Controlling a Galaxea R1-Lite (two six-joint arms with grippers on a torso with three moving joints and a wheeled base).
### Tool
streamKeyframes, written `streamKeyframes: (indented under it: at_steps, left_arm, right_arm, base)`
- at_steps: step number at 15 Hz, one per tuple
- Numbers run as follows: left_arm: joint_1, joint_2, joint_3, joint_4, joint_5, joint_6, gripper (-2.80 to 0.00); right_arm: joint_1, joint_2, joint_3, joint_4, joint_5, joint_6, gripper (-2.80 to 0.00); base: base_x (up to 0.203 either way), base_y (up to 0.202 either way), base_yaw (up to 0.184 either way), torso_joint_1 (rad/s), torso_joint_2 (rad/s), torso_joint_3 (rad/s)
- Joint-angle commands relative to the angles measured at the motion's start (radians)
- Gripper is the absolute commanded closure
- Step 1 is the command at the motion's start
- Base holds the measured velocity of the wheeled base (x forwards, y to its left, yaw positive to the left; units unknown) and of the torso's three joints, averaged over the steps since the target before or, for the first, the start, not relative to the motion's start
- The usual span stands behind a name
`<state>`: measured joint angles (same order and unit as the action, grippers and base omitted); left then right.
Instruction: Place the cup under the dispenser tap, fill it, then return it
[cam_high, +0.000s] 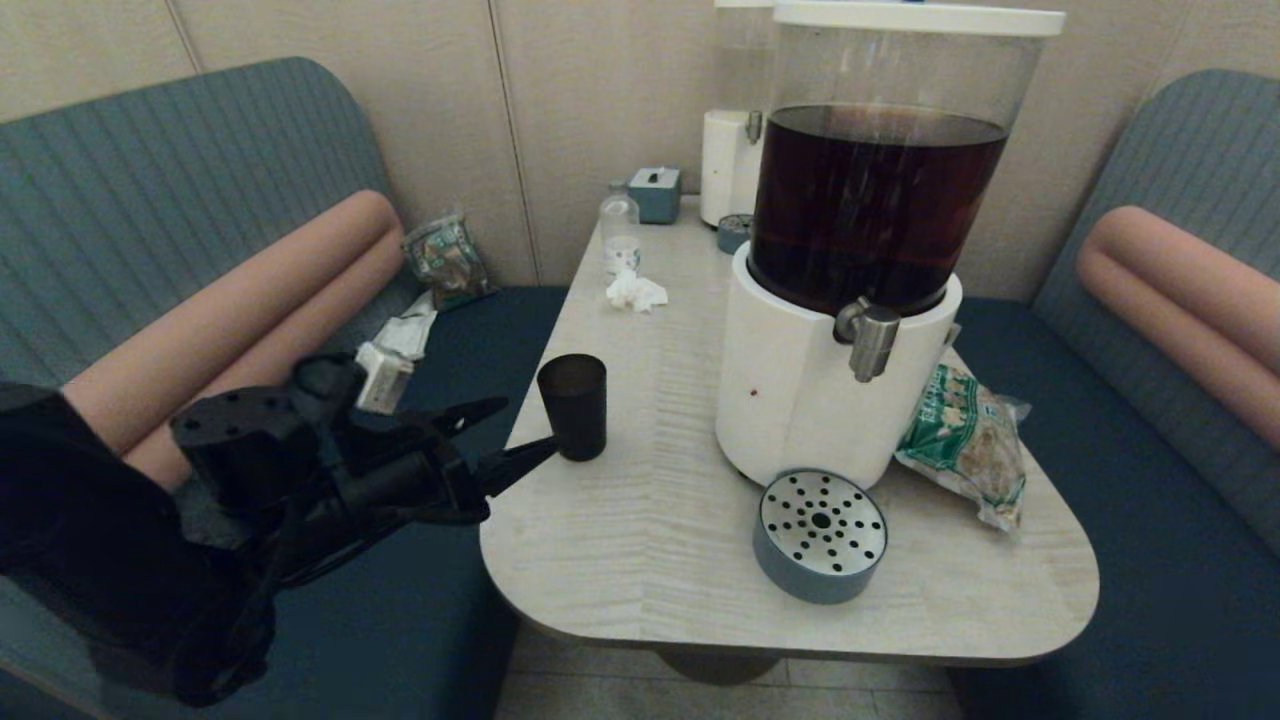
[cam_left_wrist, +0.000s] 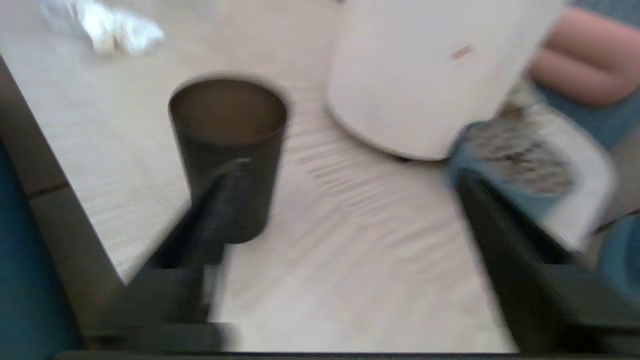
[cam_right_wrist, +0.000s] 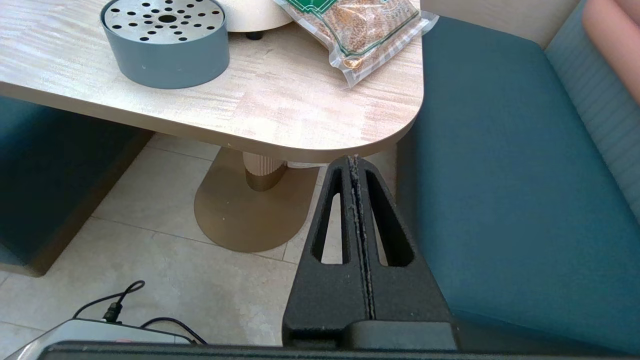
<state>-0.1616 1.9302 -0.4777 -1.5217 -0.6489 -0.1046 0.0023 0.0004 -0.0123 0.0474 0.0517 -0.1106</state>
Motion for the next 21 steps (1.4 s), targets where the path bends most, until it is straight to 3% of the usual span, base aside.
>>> streamKeyframes:
  at_steps: [1,5,9,12,14,15,16,17,18,19,21]
  left_arm:
    - [0.001,-0.219,0.093,-0.008,0.0,-0.011,0.0]
    - [0.008,-0.553,0.209,-0.008,0.035,-0.1,0.0]
    - [0.022,-0.935,0.326,0.045,0.126,-0.262,0.0]
    - [0.026,-1.274,0.324,0.341,0.174,-0.37,0.0]
    - [0.027,-1.492,0.267,0.68,0.193,-0.409,0.0]
    - [0.027,-1.581,0.239,0.846,0.207,-0.403,0.0]
    - [0.028,-1.631,0.228,0.932,0.243,-0.361,0.0]
    - [0.028,-1.652,0.226,0.961,0.32,-0.263,0.0]
    - [0.03,-1.65,0.233,0.968,0.397,-0.199,0.0]
    - [0.038,-1.649,0.245,0.925,0.437,-0.19,0.0]
    - [0.101,-1.659,0.261,0.882,0.462,-0.18,0.0]
  right_arm:
    - [0.001,-0.002,0.0,0.0,0.0,-0.001,0.0]
    - [0.001,-0.002,0.0,0.0,0.0,-0.001,0.0]
    - [0.001,-0.002,0.0,0.0,-0.001,-0.001,0.0]
    - [0.001,-0.002,0.0,0.0,0.0,0.0,0.0]
    - [0.001,-0.002,0.0,0.0,0.0,0.0,0.0]
    - [0.001,-0.002,0.0,0.0,0.0,0.0,0.0]
    - [0.001,-0.002,0.0,0.0,0.0,0.0,0.0]
    - [0.001,-0.002,0.0,0.0,0.0,0.0,0.0]
    - [0.001,-0.002,0.0,0.0,-0.001,0.0,0.0]
    - [0.001,-0.002,0.0,0.0,0.0,0.0,0.0]
    - [0.001,-0.002,0.0,0.0,0.0,0.0,0.0]
  base:
    - [0.0,0.0,0.0,0.0,0.0,0.0]
    - [0.0,0.0,0.0,0.0,0.0,0.0]
    - [0.0,0.0,0.0,0.0,0.0,0.0]
    - [0.0,0.0,0.0,0.0,0.0,0.0]
    - [0.0,0.0,0.0,0.0,0.0,0.0]
    - [0.0,0.0,0.0,0.0,0.0,0.0]
    - [0.0,0.0,0.0,0.0,0.0,0.0]
    - [0.0,0.0,0.0,0.0,0.0,0.0]
    - [0.0,0.0,0.0,0.0,0.0,0.0]
    - [0.0,0.0,0.0,0.0,0.0,0.0]
    - [0.0,0.0,0.0,0.0,0.0,0.0]
